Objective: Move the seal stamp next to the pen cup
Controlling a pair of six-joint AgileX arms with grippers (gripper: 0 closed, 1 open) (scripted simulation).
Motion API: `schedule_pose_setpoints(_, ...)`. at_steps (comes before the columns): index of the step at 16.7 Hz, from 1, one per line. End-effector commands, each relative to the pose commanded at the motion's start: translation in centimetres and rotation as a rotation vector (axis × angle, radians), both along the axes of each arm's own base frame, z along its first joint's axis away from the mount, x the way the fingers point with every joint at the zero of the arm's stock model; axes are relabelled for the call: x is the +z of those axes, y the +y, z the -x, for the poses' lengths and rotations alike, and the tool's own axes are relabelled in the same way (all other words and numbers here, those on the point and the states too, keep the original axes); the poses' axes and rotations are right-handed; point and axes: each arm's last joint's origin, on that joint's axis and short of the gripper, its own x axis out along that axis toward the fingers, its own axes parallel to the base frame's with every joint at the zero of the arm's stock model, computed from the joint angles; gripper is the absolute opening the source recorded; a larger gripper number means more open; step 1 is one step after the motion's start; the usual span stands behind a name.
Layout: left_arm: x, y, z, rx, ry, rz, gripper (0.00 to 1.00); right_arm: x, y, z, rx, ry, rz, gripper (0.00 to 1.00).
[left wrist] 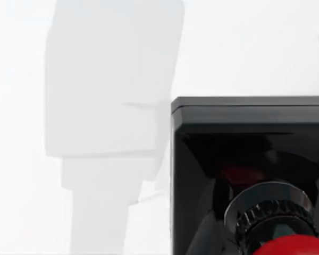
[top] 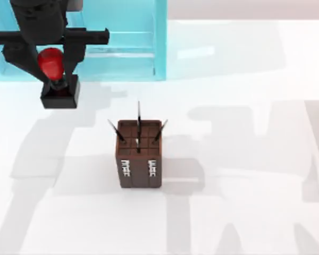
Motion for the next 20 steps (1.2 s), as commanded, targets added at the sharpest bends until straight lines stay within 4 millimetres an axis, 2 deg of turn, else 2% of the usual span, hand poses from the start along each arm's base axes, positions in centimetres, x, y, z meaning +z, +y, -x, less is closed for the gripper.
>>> schedule_pose_setpoints(7, 0.2, -2.4, 4.7, 0.0, 0.007, 0.001, 0.0, 0.0, 0.0, 0.0, 0.0, 0.0, 0.0, 1.0)
schedule_pose_setpoints(12, 0.1, -2.3, 4.7, 0.003, 0.009, 0.0, 0.0, 0.0, 0.0, 0.0, 0.0, 0.0, 0.0, 1.0)
schedule_pose_setpoints(17, -1.2, -2.4, 4.8, 0.001, 0.011, 0.0, 0.0, 0.0, 0.0, 0.0, 0.0, 0.0, 0.0, 1.0)
schedule_pose_setpoints(20, -1.3, -2.4, 4.8, 0.0, 0.006, 0.001, 0.0, 0.0, 0.0, 0.0, 0.0, 0.0, 0.0, 1.0)
